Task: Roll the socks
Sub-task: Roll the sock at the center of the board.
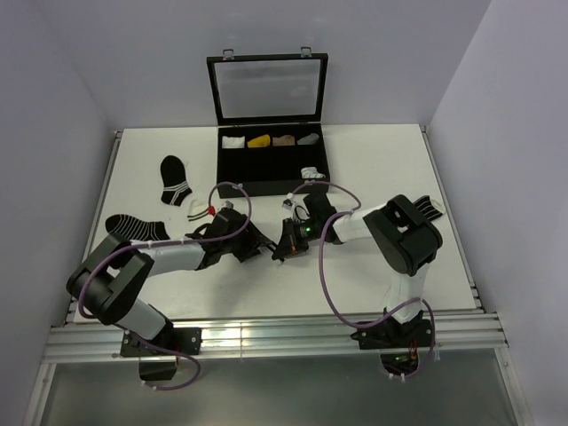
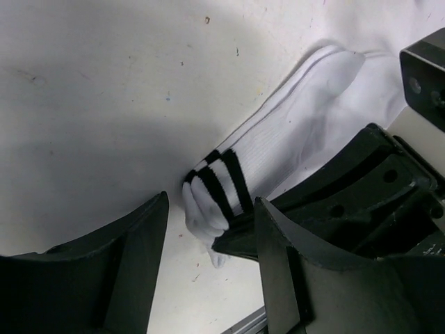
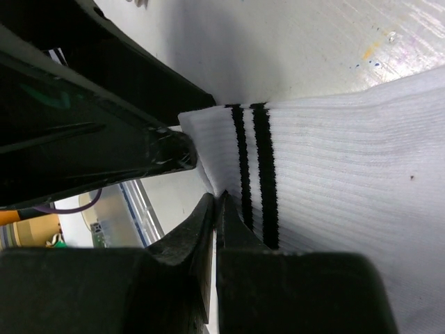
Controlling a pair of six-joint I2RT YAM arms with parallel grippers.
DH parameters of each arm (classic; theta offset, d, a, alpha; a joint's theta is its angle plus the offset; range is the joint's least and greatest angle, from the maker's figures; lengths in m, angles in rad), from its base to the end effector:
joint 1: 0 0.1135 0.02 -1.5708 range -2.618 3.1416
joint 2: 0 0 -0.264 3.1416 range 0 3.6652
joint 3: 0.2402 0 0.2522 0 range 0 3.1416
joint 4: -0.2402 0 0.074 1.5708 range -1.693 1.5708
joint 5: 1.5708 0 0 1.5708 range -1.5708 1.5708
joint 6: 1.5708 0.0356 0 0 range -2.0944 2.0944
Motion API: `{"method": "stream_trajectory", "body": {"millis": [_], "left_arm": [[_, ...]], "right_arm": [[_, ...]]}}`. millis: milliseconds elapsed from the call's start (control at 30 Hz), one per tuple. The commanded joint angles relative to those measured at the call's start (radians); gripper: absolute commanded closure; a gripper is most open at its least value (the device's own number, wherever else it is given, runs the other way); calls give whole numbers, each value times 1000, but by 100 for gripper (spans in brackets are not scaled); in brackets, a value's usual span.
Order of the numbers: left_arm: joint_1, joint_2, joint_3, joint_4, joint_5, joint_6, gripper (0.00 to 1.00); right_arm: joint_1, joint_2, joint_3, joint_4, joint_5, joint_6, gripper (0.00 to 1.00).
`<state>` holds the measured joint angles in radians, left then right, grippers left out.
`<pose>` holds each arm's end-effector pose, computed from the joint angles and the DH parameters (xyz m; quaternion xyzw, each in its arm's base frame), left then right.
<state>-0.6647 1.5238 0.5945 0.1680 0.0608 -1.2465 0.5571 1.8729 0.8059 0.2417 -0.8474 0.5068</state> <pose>0.2203 -0.1754 0.1413 -0.2520 0.8836 -0.3376 0.2043 0.2707 0.2001 0.1083 -0.1710 0.8449 0.4984 0.0919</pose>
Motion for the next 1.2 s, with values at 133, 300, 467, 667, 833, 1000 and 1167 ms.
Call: {"method": "stream_trajectory", "body": {"millis": [133,300,467,667,833,1000,1167], "left_arm": [[-6,45,47,-15,-18,-5,51],[-6,70,59,-27,-21,-2,66],[-6,61,74,-88,-33,4,96],[-4,-2,90,-208,-56,5,100],[-4,1,151,-332,-105,24,100],[-6,29,191,-389,-98,24,100],[-4,39,212,-429,-92,22,100]], "right_arm": [[-8,-3,-5,5,-4,-24,100],[-6,-17,-7,-2,7,-40,100],[6,-66,-14,-28,59,-73,91],[50,-156,-28,-53,146,-123,74],[125,-218,-27,-90,275,-171,69],[202,-258,-27,-91,412,-195,64],[277,-267,-25,-93,563,-206,57]]}}
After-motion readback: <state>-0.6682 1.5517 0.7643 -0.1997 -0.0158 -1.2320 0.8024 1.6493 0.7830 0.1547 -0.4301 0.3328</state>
